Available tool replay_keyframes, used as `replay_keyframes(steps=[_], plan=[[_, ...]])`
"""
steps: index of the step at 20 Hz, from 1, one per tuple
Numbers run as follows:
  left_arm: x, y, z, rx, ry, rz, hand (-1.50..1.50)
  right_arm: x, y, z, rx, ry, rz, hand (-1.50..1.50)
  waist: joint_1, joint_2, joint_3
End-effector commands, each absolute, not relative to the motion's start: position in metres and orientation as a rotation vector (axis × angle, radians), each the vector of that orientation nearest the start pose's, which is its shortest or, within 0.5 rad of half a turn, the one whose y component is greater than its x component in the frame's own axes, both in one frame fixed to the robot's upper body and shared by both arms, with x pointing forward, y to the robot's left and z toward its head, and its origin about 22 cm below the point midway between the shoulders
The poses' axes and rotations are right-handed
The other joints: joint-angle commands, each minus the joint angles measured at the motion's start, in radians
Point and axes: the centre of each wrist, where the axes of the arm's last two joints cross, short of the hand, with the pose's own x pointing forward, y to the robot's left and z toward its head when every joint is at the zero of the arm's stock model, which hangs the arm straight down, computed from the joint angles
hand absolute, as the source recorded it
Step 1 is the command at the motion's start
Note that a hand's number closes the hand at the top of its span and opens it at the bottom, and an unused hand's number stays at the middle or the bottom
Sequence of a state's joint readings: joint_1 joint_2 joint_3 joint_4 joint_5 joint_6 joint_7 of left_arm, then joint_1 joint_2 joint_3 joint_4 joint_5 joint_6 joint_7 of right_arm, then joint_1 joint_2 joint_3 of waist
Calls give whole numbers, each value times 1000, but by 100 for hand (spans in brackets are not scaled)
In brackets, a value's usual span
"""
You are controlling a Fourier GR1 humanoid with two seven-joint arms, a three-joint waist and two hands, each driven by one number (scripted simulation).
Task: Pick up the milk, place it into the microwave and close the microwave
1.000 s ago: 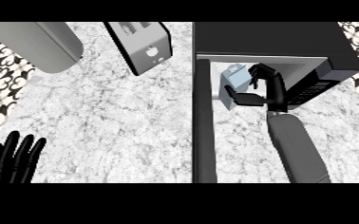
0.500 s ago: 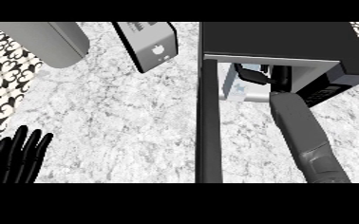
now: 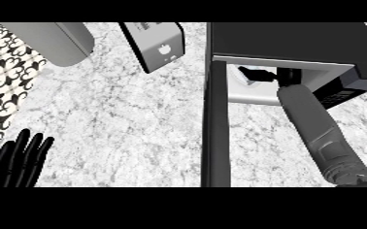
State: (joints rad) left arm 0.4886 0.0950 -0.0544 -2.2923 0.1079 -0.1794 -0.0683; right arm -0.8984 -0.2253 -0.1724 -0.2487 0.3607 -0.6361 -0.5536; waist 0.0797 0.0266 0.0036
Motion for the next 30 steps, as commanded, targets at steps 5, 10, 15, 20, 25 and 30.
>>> replay_keyframes(steps=[5, 10, 15, 20, 25, 30], plan=[[119, 253, 90, -30, -1913, -155, -150, 426, -210, 6, -808, -1729, 454, -150, -2, -1, -1], [121, 254, 83, -38, -1896, -141, -150, 418, -209, -8, -818, -1748, 417, -150, -7, -1, -1], [126, 252, 88, -30, -1896, -137, -150, 422, -234, 3, -815, -1748, 359, -150, -29, -7, -2], [112, 248, 108, -26, -1888, -156, -150, 413, -231, -12, -893, -1760, 284, -150, -18, -2, 0], [112, 246, 90, -18, -1896, -171, -150, 427, -261, 20, -915, -1788, 254, -150, -31, -10, -2], [110, 249, 105, -35, -1902, -167, -150, 423, -282, 20, -929, -1801, 220, -150, -34, -7, -1]])
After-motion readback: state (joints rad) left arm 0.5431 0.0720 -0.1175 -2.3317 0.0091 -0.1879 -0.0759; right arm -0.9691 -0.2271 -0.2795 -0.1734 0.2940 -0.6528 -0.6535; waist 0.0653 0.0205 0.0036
